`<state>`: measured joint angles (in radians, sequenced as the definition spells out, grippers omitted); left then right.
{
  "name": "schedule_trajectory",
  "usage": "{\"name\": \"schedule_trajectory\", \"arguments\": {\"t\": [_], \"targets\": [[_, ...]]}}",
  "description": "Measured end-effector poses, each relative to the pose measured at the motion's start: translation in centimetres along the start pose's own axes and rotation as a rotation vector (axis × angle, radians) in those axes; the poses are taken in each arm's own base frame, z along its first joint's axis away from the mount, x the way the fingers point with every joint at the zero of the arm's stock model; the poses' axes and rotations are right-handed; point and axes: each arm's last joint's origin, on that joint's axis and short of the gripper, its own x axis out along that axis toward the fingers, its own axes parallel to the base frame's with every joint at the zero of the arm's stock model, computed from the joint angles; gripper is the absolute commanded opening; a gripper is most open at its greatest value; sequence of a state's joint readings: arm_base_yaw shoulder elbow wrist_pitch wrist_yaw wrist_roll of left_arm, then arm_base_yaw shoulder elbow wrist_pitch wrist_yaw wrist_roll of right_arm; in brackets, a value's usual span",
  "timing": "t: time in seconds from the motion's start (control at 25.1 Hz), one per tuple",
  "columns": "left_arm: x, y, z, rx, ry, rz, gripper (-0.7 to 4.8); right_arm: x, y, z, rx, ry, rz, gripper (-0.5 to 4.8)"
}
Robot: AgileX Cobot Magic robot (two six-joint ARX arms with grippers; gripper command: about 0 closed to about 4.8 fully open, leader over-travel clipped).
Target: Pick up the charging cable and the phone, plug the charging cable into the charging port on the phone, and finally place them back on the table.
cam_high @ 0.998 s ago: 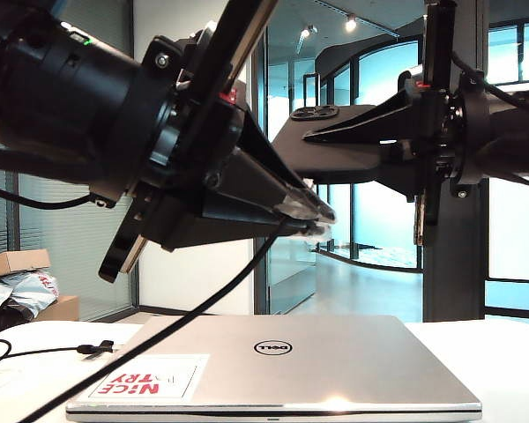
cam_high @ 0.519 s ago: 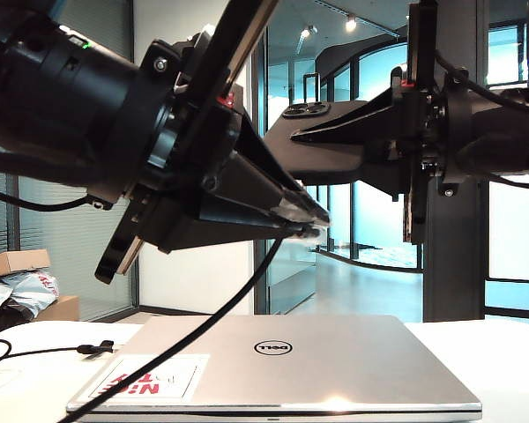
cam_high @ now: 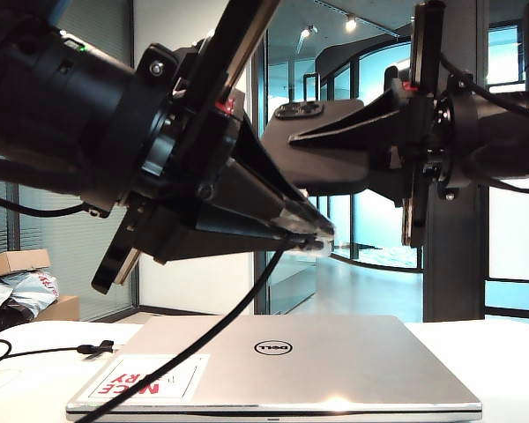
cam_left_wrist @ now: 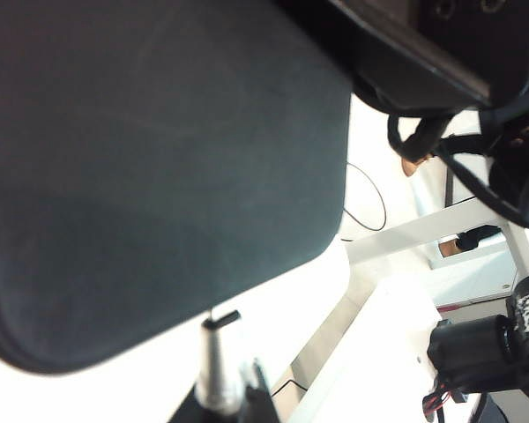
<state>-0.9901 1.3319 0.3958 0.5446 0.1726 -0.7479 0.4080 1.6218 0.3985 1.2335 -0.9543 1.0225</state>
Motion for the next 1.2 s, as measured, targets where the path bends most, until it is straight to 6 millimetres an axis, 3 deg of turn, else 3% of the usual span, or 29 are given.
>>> {"name": "schedule_trajectory", "arguments": {"t": [0.32, 0.4, 0.52, 0.68, 0.72, 0.76, 0.8, 0.96, 1.2], "targets": [[0.0, 0.0, 0.0, 0.013, -0.001, 0.003, 0.03, 0.0, -0.3, -0.2, 0.034, 0.018, -0.015, -0.05], [0.0, 0.0, 0.0, 0.013, -0.002, 0.004, 1.65, 0.0, -0.3, -0.1, 0.035, 0.004, -0.025, -0.05], [0.0, -0.2, 0.7, 0.019, -0.066, -0.003, 2.83, -0.3, -0.7, 0.1, 0.054, -0.028, -0.062, -0.06], [-0.5, -0.8, 0.8, 0.027, -0.081, -0.027, 2.69, -2.9, -2.2, 2.3, 0.098, -0.217, -0.215, -0.06], [-0.8, -1.1, 1.1, 0.031, -0.099, -0.043, 2.44, -3.5, -2.6, 2.5, 0.117, -0.239, -0.243, -0.06], [-1.1, -1.4, 1.3, 0.034, -0.118, -0.056, 0.39, -3.8, -2.8, 2.5, 0.131, -0.249, -0.26, -0.06], [-1.8, -2.0, 1.8, 0.041, -0.153, -0.084, -0.13, -4.7, -3.2, 2.7, 0.177, -0.271, -0.307, -0.06], [-4.0, -4.0, 3.8, 0.095, -0.245, -0.145, -0.06, -6.9, -3.4, 3.9, 0.255, -0.312, -0.443, -0.06], [-6.8, -6.3, 7.2, 0.28, -0.253, -0.055, -0.06, -8.1, -1.0, 6.2, 0.235, -0.203, -0.656, -0.06]]}}
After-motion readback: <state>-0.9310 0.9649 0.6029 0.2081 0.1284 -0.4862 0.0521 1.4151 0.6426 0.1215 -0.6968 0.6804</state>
